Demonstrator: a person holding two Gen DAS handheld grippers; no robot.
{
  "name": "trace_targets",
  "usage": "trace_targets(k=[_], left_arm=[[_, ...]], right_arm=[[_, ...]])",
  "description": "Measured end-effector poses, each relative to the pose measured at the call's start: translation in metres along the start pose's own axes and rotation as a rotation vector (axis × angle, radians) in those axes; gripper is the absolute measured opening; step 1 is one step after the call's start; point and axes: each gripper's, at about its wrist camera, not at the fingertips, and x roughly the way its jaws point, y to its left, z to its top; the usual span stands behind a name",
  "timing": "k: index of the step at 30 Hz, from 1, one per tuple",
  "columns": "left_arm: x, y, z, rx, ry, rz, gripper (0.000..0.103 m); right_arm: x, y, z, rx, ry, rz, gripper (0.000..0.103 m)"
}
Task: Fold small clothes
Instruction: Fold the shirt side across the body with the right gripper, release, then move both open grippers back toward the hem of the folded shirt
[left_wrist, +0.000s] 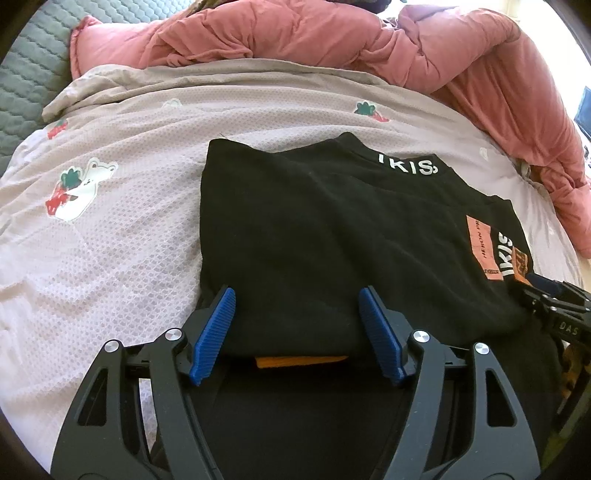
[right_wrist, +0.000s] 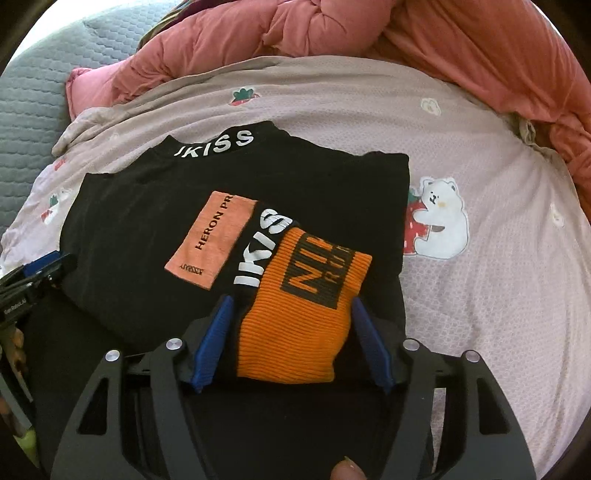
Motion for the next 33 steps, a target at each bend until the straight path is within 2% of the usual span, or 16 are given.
trace_targets(k=[14,25,30,33], left_arm=[[-0.023,0.016,-0.009,-0.047,-0.011,-0.006,0.065],[-0.050,0.042,-0.019,-0.107,-0.034,0.027,0.065],[-0.060,0.045,-0.022,-0.112,-0.038,0.033,0.071],[-0.069,0.041,-0.023,-0.102,-0.055,0.036,0.079]], right_arm=[[-0.020,-0.001,-0.005,-0.007,-0.048,-0.010,0.067],[-0.045,-0.008,-0.012,0.019,-0.090,0.012,0.084],[-0.057,-0.011,-0.015,0.027,-0.113,0.018,0.089],[-0.066,-0.015,-0.016,0.038,-0.135,0.023,0.092]])
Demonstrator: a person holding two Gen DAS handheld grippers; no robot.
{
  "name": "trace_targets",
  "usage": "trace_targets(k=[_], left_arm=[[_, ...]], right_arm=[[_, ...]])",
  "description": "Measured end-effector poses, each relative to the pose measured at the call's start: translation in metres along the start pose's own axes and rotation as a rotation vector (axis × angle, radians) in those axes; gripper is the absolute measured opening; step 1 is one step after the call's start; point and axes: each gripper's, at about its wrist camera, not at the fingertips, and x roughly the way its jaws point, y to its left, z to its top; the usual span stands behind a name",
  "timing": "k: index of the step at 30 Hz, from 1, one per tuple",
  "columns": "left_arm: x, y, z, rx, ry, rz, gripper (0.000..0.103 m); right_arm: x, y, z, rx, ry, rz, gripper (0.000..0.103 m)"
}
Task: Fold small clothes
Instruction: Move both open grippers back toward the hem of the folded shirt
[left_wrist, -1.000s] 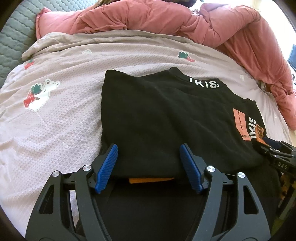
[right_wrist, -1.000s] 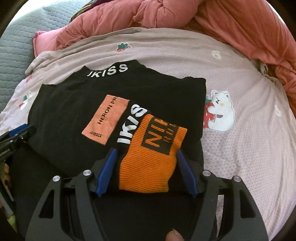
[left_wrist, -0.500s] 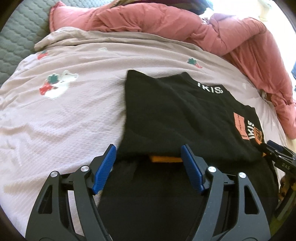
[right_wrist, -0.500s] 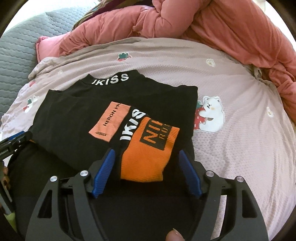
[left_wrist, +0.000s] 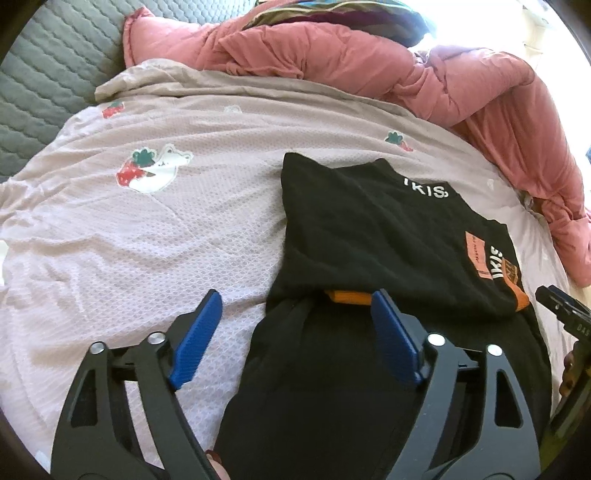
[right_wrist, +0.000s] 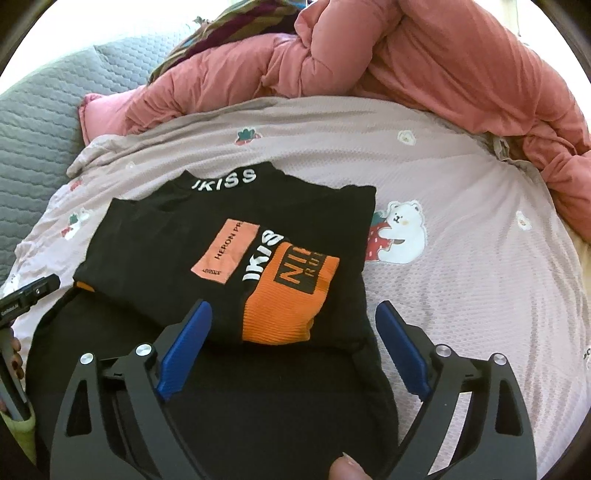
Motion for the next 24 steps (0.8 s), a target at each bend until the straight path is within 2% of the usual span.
trace_targets(k=[6,24], left_arm=[[-0.019,-0.008,0.001,0.014,-0.034,0.006,0.092],[-0.072,-0.018,-0.006,0.058,-0.108,0.007,0.093]], right_arm=[[-0.020,-0.004,-0.001,0.007,-0.043,0.004,0.094],[-0.072,-0.011,-0.012,-0.007,-0.103,-0.002,0.096]])
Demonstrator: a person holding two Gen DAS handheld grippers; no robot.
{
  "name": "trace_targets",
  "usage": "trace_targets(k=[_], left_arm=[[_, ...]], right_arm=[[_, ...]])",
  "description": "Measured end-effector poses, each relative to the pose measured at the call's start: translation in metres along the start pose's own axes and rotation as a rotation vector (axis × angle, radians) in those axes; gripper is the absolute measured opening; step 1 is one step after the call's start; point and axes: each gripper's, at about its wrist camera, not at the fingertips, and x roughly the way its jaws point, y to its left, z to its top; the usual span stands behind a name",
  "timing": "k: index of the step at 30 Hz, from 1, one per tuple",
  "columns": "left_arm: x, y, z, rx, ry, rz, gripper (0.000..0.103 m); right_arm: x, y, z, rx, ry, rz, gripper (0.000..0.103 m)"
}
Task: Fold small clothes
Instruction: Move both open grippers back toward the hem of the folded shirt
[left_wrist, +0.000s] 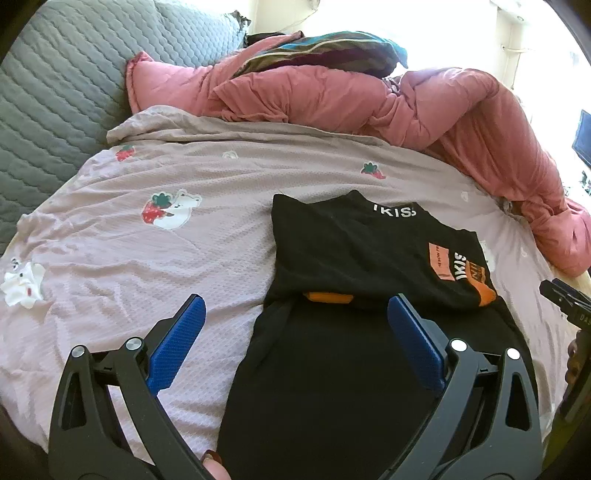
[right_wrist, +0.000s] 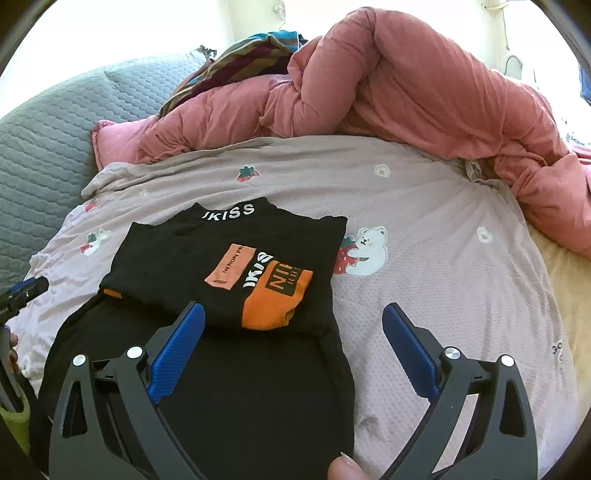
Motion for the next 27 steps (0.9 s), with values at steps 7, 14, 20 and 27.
trace_targets(k=[7,14,20,27], left_arm=[[-0.019,0.010,-0.006,0.007,-0.005,0.007,0.093],[-0.035,0.026,-0.019,-0.005,-0.002,0.013,0.093],[-0.041,0.037,-0.031,-0.008,0.019,0.011,0.093],[-0.044,0.043,-0.053,0.014,0.065,0.002,0.093]], right_arm=[[-0.013,0.006,-0.007,-0.027,0.007,0.010,0.096],[-0.024,0.011,-0.016,-0.050,0.016,0.014,0.096],[-0.031,0.013,-0.025,-0.059,0.029,0.013,0.096],[-0.035,0.015,-0.038,-0.082,0.055,0.024,0.096]])
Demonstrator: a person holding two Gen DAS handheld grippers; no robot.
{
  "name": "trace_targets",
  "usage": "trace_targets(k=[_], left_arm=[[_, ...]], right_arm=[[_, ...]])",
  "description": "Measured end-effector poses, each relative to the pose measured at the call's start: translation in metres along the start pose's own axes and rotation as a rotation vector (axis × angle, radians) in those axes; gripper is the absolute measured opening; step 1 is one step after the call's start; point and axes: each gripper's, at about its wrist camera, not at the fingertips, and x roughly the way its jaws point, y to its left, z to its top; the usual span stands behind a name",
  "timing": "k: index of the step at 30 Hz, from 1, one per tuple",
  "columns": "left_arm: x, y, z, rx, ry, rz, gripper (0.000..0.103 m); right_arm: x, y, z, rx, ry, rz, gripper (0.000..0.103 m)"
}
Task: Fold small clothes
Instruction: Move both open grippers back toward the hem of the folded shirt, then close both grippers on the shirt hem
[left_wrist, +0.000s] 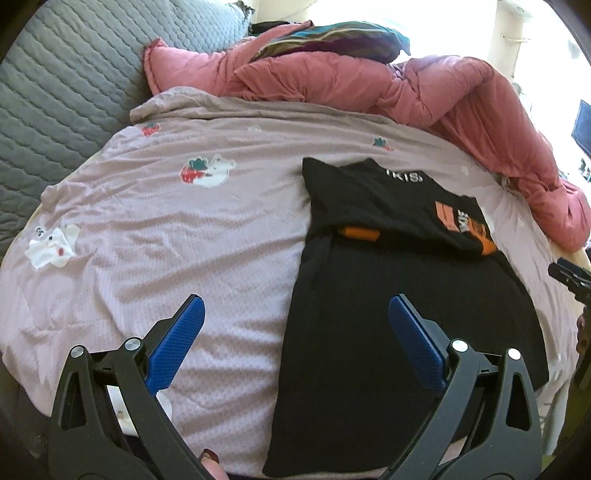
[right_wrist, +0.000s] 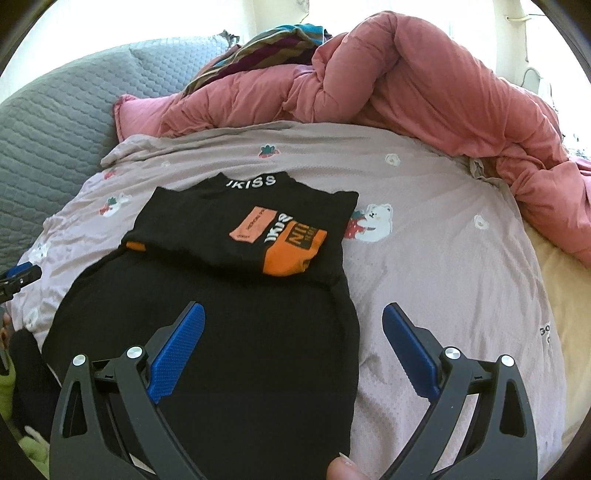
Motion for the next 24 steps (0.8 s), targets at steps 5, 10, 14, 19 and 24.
trace_targets(k=[5,10,14,19,24], left_arm=[[0.003,0.003,-0.015,-0.003,0.036,-0.016,0.093],[0.008,0.010,-0.035,-0.007,0.095,-0.039,0.087],[0.011,0.016,-0.048,-0.027,0.126,-0.061,0.079],[0.009,0.021,-0.055,-0.046,0.138,-0.083,0.063],[0.009,0.016,-0.062,-0.036,0.157,-0.112,0.049]], right_arm=[[0.000,0.001,-0.008,-0.007,0.021,0.009,0.096],[-0.002,0.002,-0.017,-0.029,0.042,0.011,0.096],[-0.001,0.000,-0.025,-0.024,0.061,0.009,0.096],[-0.001,-0.005,-0.032,-0.009,0.078,0.010,0.096],[-0.003,-0.006,-0.039,-0.026,0.097,0.005,0.096]])
